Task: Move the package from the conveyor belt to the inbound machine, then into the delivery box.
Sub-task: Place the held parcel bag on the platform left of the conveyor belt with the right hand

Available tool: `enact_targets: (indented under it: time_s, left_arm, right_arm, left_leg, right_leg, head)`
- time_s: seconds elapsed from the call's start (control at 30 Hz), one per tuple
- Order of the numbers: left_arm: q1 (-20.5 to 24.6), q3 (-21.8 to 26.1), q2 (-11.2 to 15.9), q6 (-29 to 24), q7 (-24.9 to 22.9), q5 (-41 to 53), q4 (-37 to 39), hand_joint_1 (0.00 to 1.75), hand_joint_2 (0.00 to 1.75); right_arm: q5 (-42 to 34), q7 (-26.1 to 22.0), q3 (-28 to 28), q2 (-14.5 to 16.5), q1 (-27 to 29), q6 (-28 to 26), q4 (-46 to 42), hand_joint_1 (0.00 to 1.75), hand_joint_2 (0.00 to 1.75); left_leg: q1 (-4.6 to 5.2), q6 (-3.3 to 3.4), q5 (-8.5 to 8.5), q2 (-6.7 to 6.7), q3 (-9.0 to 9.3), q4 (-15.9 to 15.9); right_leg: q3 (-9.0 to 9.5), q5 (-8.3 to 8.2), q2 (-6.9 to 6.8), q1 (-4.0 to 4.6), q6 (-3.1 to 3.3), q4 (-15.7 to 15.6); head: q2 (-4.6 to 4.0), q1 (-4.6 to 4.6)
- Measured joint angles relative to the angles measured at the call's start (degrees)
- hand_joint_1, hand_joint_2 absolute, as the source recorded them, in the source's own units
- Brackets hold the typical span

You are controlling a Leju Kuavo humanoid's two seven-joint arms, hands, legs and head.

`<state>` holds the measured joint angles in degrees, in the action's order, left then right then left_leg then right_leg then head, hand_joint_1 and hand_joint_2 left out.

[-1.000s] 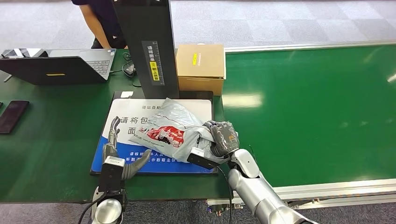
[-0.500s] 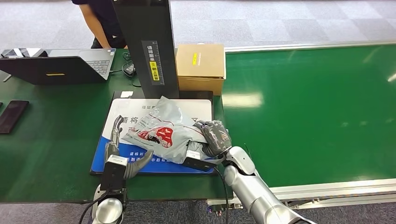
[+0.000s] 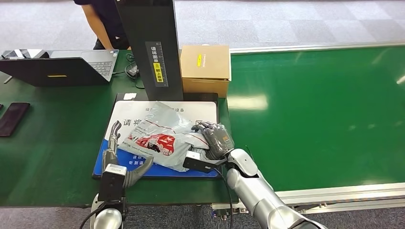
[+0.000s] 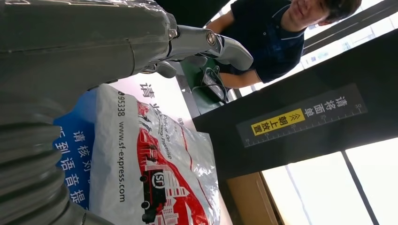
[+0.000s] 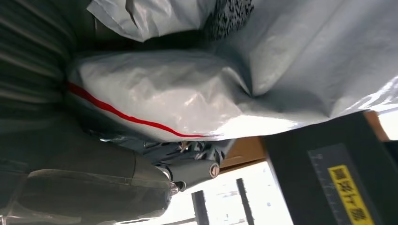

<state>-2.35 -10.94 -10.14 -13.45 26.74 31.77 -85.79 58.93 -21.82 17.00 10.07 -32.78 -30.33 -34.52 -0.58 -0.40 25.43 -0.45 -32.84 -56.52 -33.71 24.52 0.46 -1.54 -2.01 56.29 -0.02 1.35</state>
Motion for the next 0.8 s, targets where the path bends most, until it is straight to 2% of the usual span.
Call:
enact_targets:
  time_s: [0.03,0.17,0.3,0.37,0.47,0.53,0.67,0.8]
  left_arm:
    - [-0.3,0.05,0.0,-0.04,-0.01,0.03,-0.3,0.0,1.75]
    - [-1.6,0.22,0.0,-0.35,-0.01,0.3,-1.44,0.0,1.75]
    - [-2.24,0.34,0.0,-0.59,-0.01,0.46,-2.03,0.0,1.75]
    - [-2.32,0.4,0.0,-0.61,-0.01,0.47,-2.05,0.0,1.75]
    - [-2.33,0.52,0.0,-0.6,-0.01,0.47,-2.06,0.0,1.75]
    - [-2.32,0.62,0.0,-0.55,-0.01,0.44,-2.06,0.0,1.75]
    - [-2.31,0.84,-0.02,-0.38,0.26,0.11,-2.05,0.0,1.75]
    - [-2.33,1.2,-0.03,0.3,0.85,-0.14,-2.05,0.0,1.75]
  right_arm:
    - [0.32,1.1,-0.01,0.01,-0.18,-0.38,0.34,0.0,0.0]
    - [1.2,4.38,-0.19,0.01,-0.78,-2.65,1.54,0.0,0.0]
    - [1.08,5.19,-0.79,-0.01,-0.99,-4.16,2.14,0.0,0.0]
    - [-0.74,3.75,-1.4,-0.01,-0.92,-4.68,2.1,0.0,0.0]
    - [-7.19,-1.04,-2.95,-0.01,-0.52,-3.77,1.03,0.0,0.0]
    - [-12.8,-4.41,-4.22,0.0,0.09,-0.39,-0.52,0.0,0.0]
    - [-26.75,-10.42,-6.6,0.04,3.03,11.75,-6.31,0.0,0.0]
    - [-38.07,-12.58,-7.63,-0.06,8.01,22.75,-15.41,0.0,0.0]
  left_leg:
    - [0.0,0.0,0.0,0.0,0.0,0.0]
    - [0.0,0.0,0.0,0.0,0.01,0.0]
    - [0.0,0.0,0.0,0.0,0.0,0.0]
    - [0.0,0.0,0.0,0.0,0.0,0.0]
    - [0.0,0.0,0.0,0.0,0.0,0.0]
    - [0.0,0.0,0.0,0.0,0.0,0.0]
    - [0.0,0.0,0.0,0.0,-0.01,0.0]
    - [0.0,-0.01,0.02,0.0,-0.03,0.0]
  right_leg:
    - [0.0,0.0,0.0,0.0,0.0,0.0]
    - [-0.01,0.0,0.0,0.0,0.0,0.0]
    - [-0.01,0.0,0.0,0.0,0.0,0.0]
    - [-0.01,0.0,0.0,0.0,0.0,0.0]
    - [-0.01,0.0,0.0,0.0,0.0,0.0]
    - [-0.01,0.0,0.0,0.0,0.0,0.0]
    - [-0.03,0.01,0.0,0.0,0.0,0.0]
    - [-0.07,0.03,0.0,0.0,0.02,-0.01]
  head:
    - [0.0,-0.01]
    - [0.0,0.01]
    - [0.0,0.0]
    - [0.0,0.0]
    - [0.0,0.0]
    - [0.0,0.0]
    - [0.0,-0.01]
    - [0.0,-0.01]
